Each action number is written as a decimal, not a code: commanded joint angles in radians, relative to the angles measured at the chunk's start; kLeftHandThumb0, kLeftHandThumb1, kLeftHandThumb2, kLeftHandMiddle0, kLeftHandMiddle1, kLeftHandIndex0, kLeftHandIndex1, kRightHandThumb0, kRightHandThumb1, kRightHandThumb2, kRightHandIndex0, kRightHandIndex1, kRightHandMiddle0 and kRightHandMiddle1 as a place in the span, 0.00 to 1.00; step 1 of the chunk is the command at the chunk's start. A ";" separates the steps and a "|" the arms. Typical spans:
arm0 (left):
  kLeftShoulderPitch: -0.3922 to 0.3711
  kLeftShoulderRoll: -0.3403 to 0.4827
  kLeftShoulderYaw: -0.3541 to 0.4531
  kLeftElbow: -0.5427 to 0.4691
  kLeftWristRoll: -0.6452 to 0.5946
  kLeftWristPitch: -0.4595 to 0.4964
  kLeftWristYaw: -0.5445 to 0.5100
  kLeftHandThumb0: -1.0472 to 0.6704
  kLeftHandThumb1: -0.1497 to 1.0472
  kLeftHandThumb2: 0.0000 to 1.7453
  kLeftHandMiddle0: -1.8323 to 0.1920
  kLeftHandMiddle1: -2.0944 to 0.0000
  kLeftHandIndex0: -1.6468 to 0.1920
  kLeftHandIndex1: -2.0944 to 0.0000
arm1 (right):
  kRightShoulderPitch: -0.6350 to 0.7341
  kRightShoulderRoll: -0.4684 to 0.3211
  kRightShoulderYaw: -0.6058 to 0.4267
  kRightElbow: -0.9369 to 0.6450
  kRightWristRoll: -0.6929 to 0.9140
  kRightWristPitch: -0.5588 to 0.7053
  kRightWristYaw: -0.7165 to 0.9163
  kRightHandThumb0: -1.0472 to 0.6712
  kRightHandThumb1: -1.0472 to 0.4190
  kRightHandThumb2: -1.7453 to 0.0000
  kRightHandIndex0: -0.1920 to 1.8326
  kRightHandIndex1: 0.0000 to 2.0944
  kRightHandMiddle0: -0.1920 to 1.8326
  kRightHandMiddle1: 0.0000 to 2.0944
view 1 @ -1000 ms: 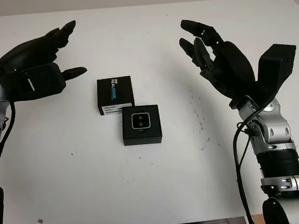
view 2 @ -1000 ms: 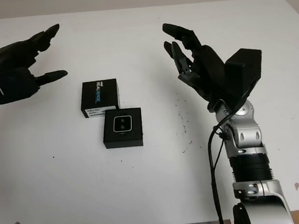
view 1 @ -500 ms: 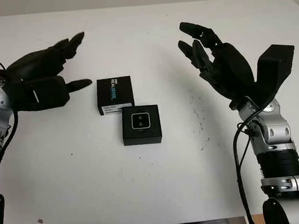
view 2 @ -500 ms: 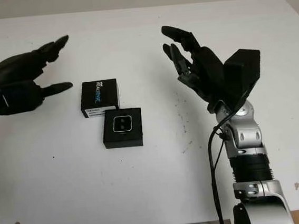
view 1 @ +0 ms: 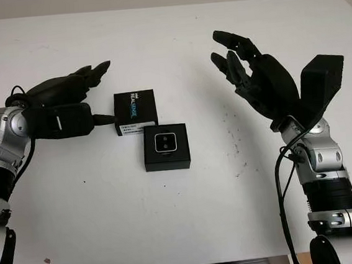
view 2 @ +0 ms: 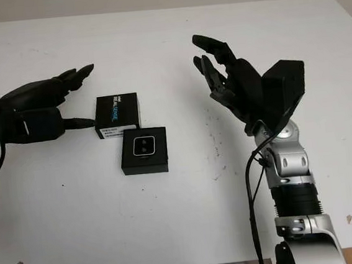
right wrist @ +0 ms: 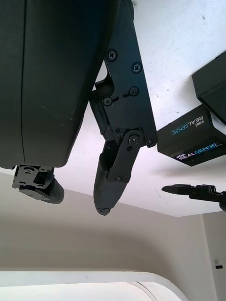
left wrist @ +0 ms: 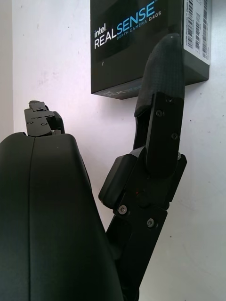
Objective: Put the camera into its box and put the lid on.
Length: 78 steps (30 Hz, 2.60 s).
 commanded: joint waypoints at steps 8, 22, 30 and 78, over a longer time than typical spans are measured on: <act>-0.035 -0.022 -0.029 0.047 -0.002 -0.035 -0.031 0.00 1.00 0.07 0.97 0.98 1.00 0.99 | 0.012 -0.003 0.005 -0.033 -0.006 0.014 -0.007 0.29 0.00 0.62 0.17 0.03 0.03 0.31; -0.037 -0.026 -0.024 0.039 -0.030 -0.031 -0.072 0.00 1.00 0.06 1.00 0.98 1.00 1.00 | 0.012 -0.003 0.011 -0.028 -0.028 0.026 -0.028 0.30 0.00 0.62 0.18 0.04 0.05 0.29; -0.019 -0.009 0.005 0.018 -0.046 -0.031 0.015 0.02 1.00 0.38 1.00 0.99 1.00 1.00 | 0.012 -0.003 0.012 -0.021 -0.025 0.024 -0.025 0.30 0.00 0.62 0.18 0.03 0.07 0.26; 0.179 -0.089 0.097 -0.087 -0.203 0.017 -0.042 0.00 0.99 0.03 1.00 1.00 1.00 1.00 | 0.023 0.012 0.025 -0.028 -0.036 -0.001 -0.051 0.31 0.00 0.62 0.19 0.03 0.06 0.30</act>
